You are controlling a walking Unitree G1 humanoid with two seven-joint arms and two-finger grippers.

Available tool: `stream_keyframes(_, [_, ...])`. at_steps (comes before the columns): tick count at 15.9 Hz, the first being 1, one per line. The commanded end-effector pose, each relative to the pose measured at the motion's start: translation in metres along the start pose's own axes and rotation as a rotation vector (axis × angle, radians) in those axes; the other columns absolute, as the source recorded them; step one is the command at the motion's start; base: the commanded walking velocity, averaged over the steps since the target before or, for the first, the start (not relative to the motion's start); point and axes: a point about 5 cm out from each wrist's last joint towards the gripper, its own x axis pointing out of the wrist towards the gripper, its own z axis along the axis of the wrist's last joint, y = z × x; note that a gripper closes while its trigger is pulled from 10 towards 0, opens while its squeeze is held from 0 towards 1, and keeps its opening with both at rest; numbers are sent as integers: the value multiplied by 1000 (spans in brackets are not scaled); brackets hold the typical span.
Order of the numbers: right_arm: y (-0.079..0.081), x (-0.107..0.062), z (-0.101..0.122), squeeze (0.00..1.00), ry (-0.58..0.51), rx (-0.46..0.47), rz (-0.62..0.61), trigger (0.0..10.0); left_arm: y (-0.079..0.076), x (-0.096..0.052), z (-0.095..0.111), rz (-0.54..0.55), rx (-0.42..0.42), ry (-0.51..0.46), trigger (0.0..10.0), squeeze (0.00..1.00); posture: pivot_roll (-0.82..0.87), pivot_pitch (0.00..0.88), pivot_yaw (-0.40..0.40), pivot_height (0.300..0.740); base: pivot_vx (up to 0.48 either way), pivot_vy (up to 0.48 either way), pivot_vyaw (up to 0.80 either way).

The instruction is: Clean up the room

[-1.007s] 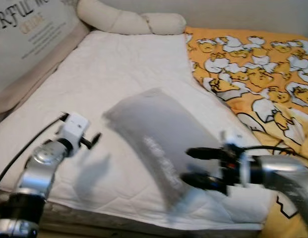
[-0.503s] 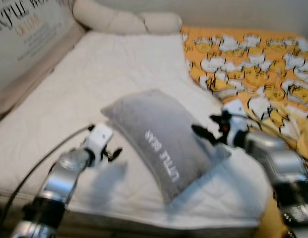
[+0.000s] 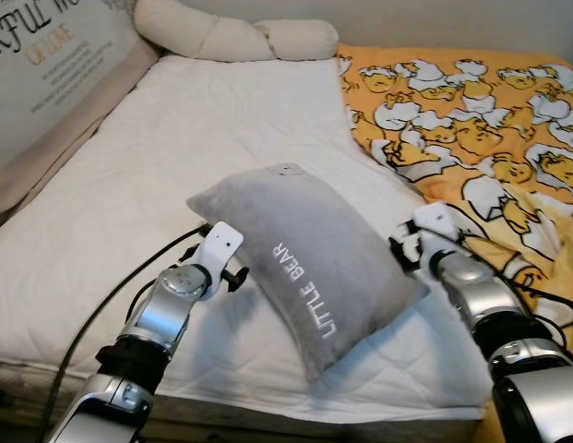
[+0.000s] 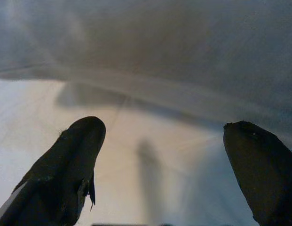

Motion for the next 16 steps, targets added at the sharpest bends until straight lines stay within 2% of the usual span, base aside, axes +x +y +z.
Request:
stream_keyframes(1, [9,0,-8,0,6,-9,64,10000,-4,4,3,-16,24,0,10000,0,-116,0,44,740,0,0,0])
stream_keyframes(4, [30,-2,-6,0,-59,142,263,10000,-15,8,-1,-74,27,22,10000,0,-119,0,45,740,0,0,0])
stream_keyframes(6, [49,-10,-7,0,-59,154,445,10000,-14,7,-6,-91,24,33,10000,0,-124,0,45,740,0,0,0])
stream_keyframes(7, [58,-20,-10,0,-42,153,567,10000,-11,7,-6,-94,19,21,10000,0,-118,0,38,740,0,0,0])
stream_keyframes(8, [59,-27,-9,0,-45,161,608,10000,-8,5,-3,-91,27,2,10000,0,-115,0,34,740,0,0,0])
stream_keyframes(10, [54,-53,-4,0,-70,227,709,10000,4,-2,3,-96,45,-46,10000,0,-126,0,34,740,0,0,0])
stream_keyframes(12, [43,-75,-3,0,-81,263,735,10000,14,-11,9,-110,61,-71,10000,0,-121,0,30,740,0,0,0])
stream_keyframes(13, [38,-80,-5,0,-73,258,710,10000,15,-14,11,-126,58,-83,10000,0,-123,0,31,740,0,0,0])
stream_keyframes(14, [32,-81,-11,0,-57,257,643,10000,15,-16,11,-151,70,-89,10000,267,-121,0,30,740,0,0,0])
stream_keyframes(15, [22,-77,-20,1000,-35,276,526,10000,14,-16,6,-159,70,-77,10000,1000,-124,0,34,740,0,0,0])
stream_keyframes(16, [18,-76,-23,1000,-24,283,478,10000,13,-17,4,-157,66,-71,10000,1000,-125,0,35,740,0,0,0])
